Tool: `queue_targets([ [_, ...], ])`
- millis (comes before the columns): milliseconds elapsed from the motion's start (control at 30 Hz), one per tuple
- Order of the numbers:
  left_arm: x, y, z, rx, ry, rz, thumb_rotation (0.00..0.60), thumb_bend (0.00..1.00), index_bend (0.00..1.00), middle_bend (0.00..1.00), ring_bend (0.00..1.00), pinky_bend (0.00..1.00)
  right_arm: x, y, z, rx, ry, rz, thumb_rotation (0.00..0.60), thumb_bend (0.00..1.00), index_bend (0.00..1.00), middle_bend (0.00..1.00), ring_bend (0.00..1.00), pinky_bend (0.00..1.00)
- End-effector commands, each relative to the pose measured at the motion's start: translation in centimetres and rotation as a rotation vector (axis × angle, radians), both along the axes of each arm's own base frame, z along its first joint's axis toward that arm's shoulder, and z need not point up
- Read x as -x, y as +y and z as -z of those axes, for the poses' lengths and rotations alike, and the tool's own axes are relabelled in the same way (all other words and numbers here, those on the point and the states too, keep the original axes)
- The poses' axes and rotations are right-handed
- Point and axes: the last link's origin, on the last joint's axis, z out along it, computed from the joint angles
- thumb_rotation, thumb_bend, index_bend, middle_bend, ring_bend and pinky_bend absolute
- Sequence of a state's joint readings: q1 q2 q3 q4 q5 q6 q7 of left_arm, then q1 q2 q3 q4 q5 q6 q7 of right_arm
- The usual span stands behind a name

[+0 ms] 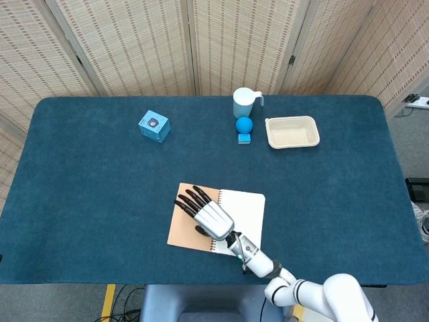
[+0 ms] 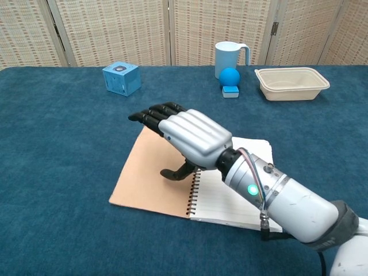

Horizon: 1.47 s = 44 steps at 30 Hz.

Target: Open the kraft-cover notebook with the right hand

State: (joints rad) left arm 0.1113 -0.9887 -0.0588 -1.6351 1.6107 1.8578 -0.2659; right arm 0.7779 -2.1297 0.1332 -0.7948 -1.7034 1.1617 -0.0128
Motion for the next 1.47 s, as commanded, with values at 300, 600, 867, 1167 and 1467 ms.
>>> queue_targets([
  [300, 0.0, 0.0, 0.3, 0.012, 0.026, -0.002, 0.600, 0.24, 0.09, 0.00, 0.05, 0.14, 1.1, 0.5, -3.4, 0.034, -0.125, -0.052, 0.600, 0.26, 0.02, 0.06, 0.00, 0.00],
  [600, -0.7, 1.0, 2.8, 0.112, 0.085, -0.017, 0.600, 0.24, 0.09, 0.00, 0.05, 0.14, 8.8, 6.0, -19.2, 0.180, -0.035, 0.085, 0.600, 0.23, 0.02, 0.02, 0.00, 0.00],
  [867, -1.8, 0.6, 3.6, 0.125, 0.116, 0.016, 0.600, 0.24, 0.09, 0.00, 0.05, 0.14, 17.6, 12.5, -26.2, 0.251, 0.106, 0.366, 0.600, 0.23, 0.02, 0.01, 0.00, 0.00],
  [1167, -2.0, 1.3, 5.8, 0.195, 0.183, -0.020, 0.600, 0.24, 0.09, 0.00, 0.05, 0.14, 20.6, 15.0, -29.5, 0.364, 0.058, 0.538, 0.600, 0.24, 0.00, 0.00, 0.00, 0.00],
  [1467, -2.0, 2.0, 7.1, 0.273, 0.217, -0.048, 0.600, 0.24, 0.10, 0.00, 0.05, 0.14, 20.3, 15.7, -29.7, 0.367, 0.032, 0.505, 0.600, 0.24, 0.00, 0.00, 0.00, 0.00],
])
